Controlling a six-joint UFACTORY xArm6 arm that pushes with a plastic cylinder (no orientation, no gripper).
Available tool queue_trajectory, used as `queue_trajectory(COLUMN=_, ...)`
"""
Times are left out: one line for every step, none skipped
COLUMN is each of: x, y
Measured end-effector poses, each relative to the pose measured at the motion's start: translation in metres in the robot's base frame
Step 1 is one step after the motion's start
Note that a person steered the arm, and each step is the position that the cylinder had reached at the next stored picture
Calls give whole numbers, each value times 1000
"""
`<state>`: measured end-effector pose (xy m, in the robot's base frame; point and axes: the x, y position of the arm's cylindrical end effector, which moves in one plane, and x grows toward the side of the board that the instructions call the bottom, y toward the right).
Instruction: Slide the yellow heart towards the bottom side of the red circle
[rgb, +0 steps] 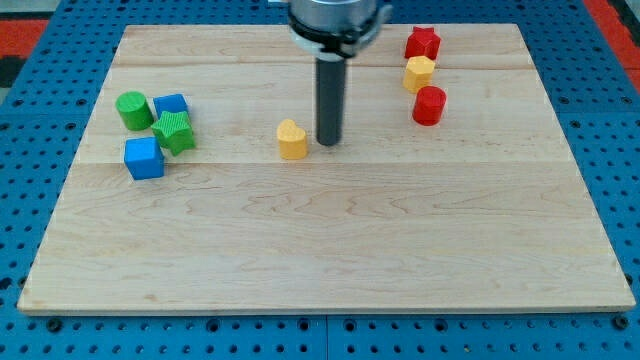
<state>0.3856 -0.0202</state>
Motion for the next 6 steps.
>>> queue_trajectory(x=-35, y=-46)
queue_trajectory(x=-6, y=-121)
queue_trajectory(x=17, y=-59)
queue_trajectory(x=18, y=19)
queue_trajectory(x=35, y=-11)
queue_trajectory(x=47, y=5)
